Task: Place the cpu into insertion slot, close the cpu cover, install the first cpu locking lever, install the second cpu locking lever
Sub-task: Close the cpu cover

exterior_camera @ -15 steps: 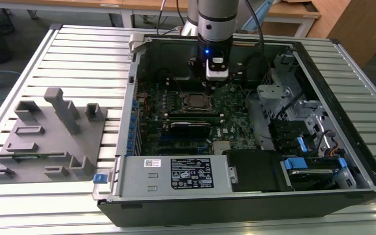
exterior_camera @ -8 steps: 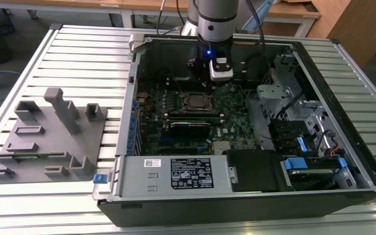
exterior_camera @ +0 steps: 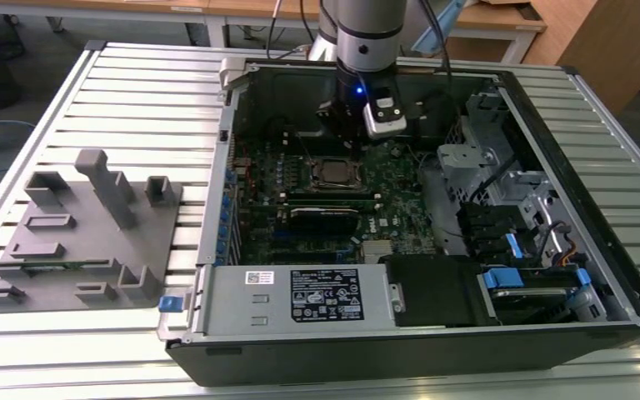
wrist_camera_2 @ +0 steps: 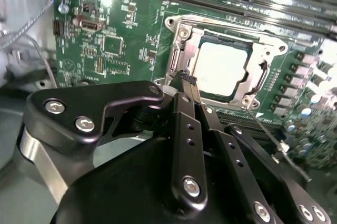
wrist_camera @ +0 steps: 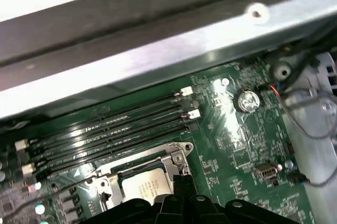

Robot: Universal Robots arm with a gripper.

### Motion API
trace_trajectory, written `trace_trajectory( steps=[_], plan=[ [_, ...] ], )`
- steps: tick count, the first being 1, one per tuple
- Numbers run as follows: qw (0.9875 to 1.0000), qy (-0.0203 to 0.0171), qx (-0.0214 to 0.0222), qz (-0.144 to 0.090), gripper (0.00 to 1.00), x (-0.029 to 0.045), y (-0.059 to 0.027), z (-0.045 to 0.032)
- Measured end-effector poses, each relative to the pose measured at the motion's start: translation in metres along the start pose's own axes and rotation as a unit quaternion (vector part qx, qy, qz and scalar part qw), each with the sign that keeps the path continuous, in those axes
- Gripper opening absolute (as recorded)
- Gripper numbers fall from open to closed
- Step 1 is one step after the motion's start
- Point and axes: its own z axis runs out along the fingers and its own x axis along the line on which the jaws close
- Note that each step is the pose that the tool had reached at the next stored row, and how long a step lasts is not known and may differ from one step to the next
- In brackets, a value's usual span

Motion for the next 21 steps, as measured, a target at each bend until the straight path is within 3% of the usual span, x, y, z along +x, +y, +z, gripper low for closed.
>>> trace_trajectory(
  steps=[3,7,14,21],
  plan=[
    [0.9996,0.0010,-0.0022,-0.027,0.11,0.0000,0.0000,0.0004],
    [0.9980,0.0023,-0.0052,-0.063,0.11,0.0001,0.0000,0.0011],
    [0.9925,0.0042,-0.0092,-0.122,0.11,0.0002,-0.0001,0.0021],
    [0.9923,0.0044,-0.0084,-0.124,0.11,0.0003,-0.0001,0.0022]
  ],
)
